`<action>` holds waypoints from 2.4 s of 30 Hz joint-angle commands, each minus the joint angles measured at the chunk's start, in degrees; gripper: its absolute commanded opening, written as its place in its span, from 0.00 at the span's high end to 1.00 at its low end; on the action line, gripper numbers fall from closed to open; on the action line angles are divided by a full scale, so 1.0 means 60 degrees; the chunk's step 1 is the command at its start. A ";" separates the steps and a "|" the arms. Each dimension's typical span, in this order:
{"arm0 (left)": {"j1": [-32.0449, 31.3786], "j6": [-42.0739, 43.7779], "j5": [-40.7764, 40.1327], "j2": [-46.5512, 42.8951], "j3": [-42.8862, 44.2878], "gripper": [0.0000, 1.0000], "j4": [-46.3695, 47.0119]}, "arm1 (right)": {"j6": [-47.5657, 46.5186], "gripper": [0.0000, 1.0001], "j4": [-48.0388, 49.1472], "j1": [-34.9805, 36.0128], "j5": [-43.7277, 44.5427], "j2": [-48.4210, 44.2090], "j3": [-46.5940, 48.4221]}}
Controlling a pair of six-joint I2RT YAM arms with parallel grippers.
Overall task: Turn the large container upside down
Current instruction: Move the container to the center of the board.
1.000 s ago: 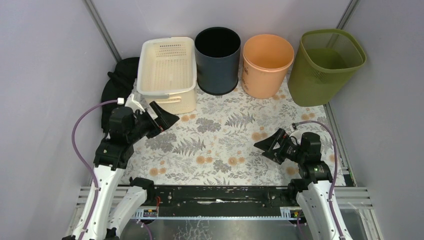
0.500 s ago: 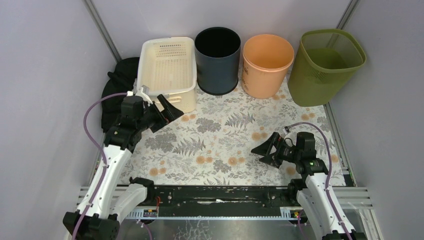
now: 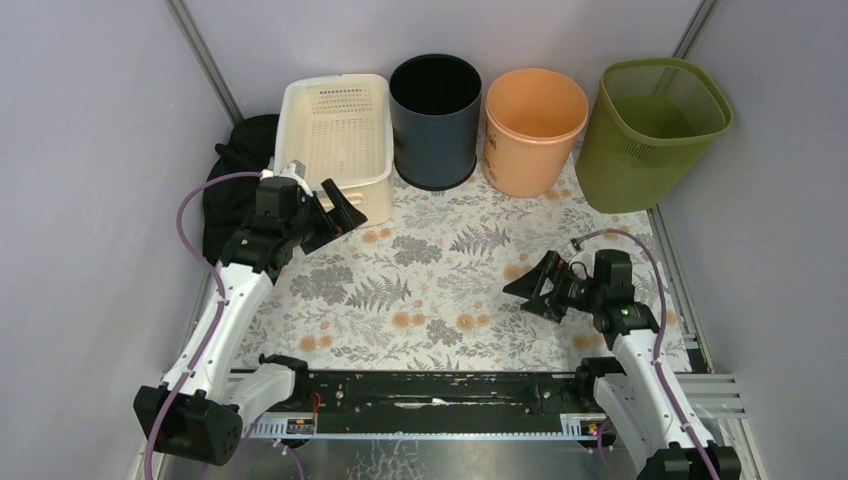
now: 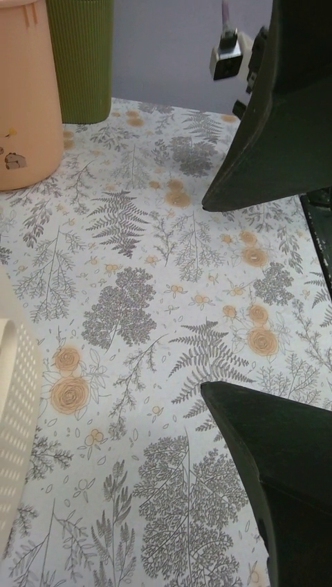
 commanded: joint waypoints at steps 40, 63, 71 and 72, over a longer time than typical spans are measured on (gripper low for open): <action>-0.0037 0.2255 -0.5427 0.4437 0.4689 0.20 -0.0803 | -0.1097 0.08 0.0035 -0.0038 0.1453 0.2453 0.3284; -0.0025 0.2700 -0.5331 0.7678 0.5638 0.09 -0.1094 | -0.1208 0.08 -0.0320 -0.0029 0.1400 0.1745 0.2696; -0.0115 0.2486 -0.4881 0.5986 0.3379 0.19 -0.1089 | -0.1102 0.08 -0.0253 -0.0029 0.1364 0.1489 0.2313; -0.0164 0.2435 -0.4831 0.5732 0.3124 0.19 -0.1084 | -0.1053 0.08 -0.0183 -0.0033 0.1339 0.1473 0.2263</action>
